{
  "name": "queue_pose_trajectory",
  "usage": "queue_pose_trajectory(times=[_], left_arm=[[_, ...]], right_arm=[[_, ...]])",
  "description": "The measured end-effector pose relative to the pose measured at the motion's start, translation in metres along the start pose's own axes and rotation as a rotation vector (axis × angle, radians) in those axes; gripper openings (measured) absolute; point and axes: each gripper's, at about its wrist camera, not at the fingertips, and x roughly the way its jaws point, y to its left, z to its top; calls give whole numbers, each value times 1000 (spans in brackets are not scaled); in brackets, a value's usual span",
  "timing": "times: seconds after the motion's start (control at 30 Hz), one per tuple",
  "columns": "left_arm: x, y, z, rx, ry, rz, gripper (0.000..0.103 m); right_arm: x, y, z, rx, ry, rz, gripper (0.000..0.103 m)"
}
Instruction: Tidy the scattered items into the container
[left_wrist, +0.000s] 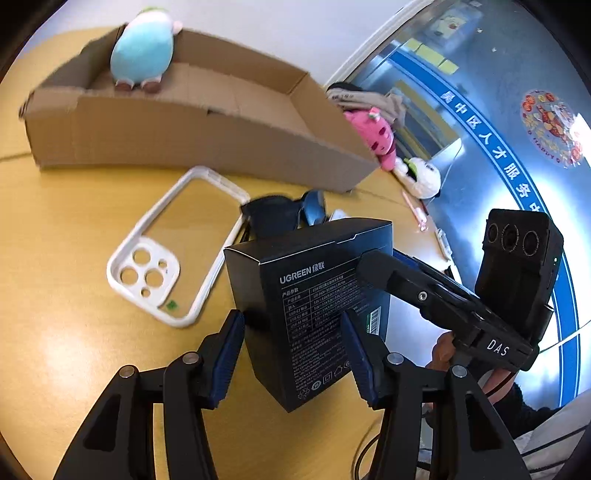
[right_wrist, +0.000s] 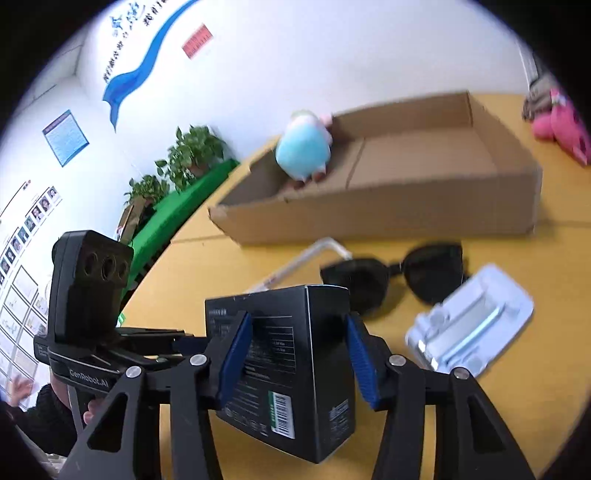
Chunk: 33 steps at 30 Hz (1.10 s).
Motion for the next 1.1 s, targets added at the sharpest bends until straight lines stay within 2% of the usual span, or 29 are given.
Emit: queue_pose_trajectory(times=[0.13, 0.23, 0.43, 0.67, 0.87, 0.93, 1.0, 1.1], left_arm=[[-9, -5, 2, 31, -44, 16, 53], [-9, -4, 2, 32, -42, 30, 46], [-3, -5, -1, 26, -31, 45, 46], [-13, -18, -1, 85, -106, 56, 46], [-15, -20, -11, 139, -140, 32, 46], [-16, -22, -21, 185, -147, 40, 46], [-19, -24, -32, 231, -156, 39, 46], [-26, -21, -38, 247, -177, 11, 46]], right_arm=[[-7, 0, 4, -9, -41, 17, 50], [-5, -8, 1, 18, -22, 35, 50], [1, -14, -6, 38, 1, 24, 50], [-13, -13, -3, 12, -62, 37, 50], [-29, -15, -10, -30, -113, 106, 50], [-37, -12, -17, -68, -116, 141, 50], [-45, -9, -25, -112, -105, 184, 49], [-51, -5, -37, -190, -43, 207, 49]])
